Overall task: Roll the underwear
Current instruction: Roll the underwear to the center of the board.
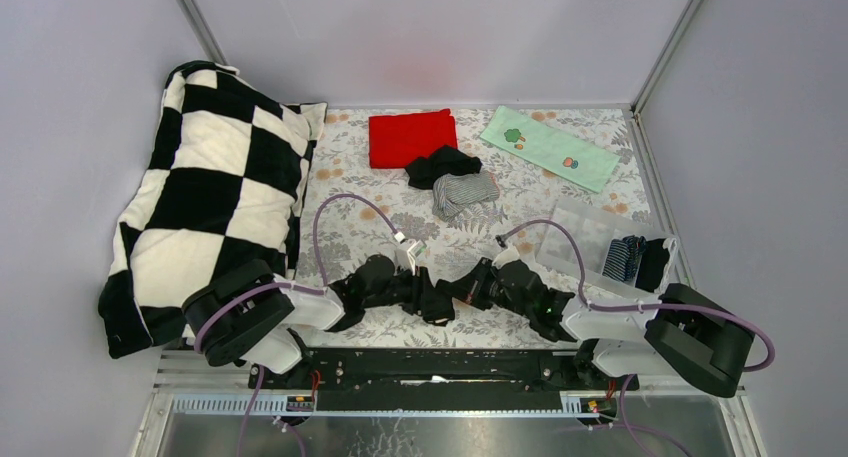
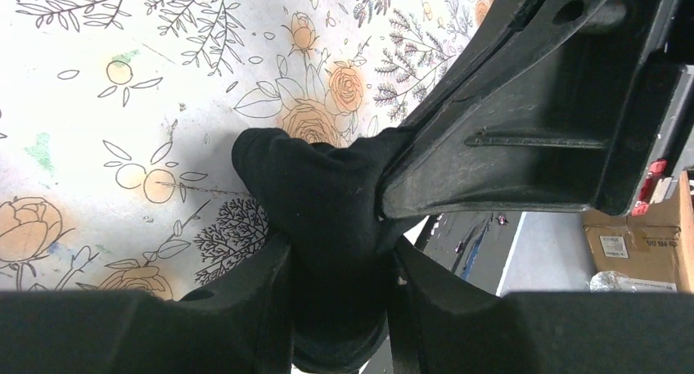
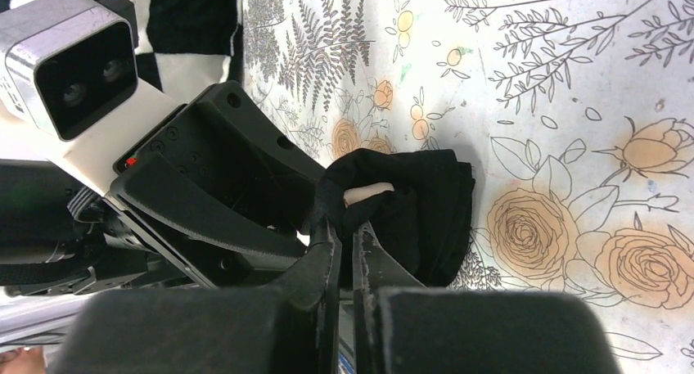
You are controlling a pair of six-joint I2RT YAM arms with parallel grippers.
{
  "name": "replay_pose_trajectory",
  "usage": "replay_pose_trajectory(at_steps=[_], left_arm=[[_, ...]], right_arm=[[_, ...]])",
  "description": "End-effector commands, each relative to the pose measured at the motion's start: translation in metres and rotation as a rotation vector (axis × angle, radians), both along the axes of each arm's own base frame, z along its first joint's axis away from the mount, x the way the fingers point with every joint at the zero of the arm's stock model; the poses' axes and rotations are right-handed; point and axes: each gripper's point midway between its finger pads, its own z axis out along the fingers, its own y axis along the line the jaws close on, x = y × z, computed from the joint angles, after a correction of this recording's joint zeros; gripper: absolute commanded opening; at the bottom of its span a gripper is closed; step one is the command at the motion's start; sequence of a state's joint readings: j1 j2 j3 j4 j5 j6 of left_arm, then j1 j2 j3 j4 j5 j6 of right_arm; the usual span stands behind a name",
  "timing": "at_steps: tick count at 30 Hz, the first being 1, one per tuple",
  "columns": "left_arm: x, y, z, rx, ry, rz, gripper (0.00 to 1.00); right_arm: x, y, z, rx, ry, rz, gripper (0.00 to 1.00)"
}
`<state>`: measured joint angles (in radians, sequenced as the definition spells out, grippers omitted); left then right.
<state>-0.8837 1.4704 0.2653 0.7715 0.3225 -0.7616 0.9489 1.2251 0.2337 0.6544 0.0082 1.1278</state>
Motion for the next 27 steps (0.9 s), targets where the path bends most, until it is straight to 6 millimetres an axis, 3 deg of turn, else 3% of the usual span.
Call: replay_pose_trajectory(at_steps=[1, 8, 15, 27], left_arm=[[0.009, 0.003, -0.002, 0.029, -0.007, 0.042, 0.34], [0.005, 0.009, -0.015, 0.061, 0.034, 0.053, 0.40], [0.002, 0.011, -0.018, 0.062, 0.063, 0.070, 0.53], [-0.005, 0.016, -0.028, 0.107, 0.133, 0.071, 0.56]], right_arm=[[0.000, -0.016, -0.019, -0.019, 0.066, -0.089, 0.00], [-0.005, -0.024, -0.030, -0.041, 0.095, -0.134, 0.00], [-0.011, -0.030, -0.041, -0.066, 0.113, -0.150, 0.00], [-0.013, -0.031, -0.044, -0.076, 0.110, -0.144, 0.00]])
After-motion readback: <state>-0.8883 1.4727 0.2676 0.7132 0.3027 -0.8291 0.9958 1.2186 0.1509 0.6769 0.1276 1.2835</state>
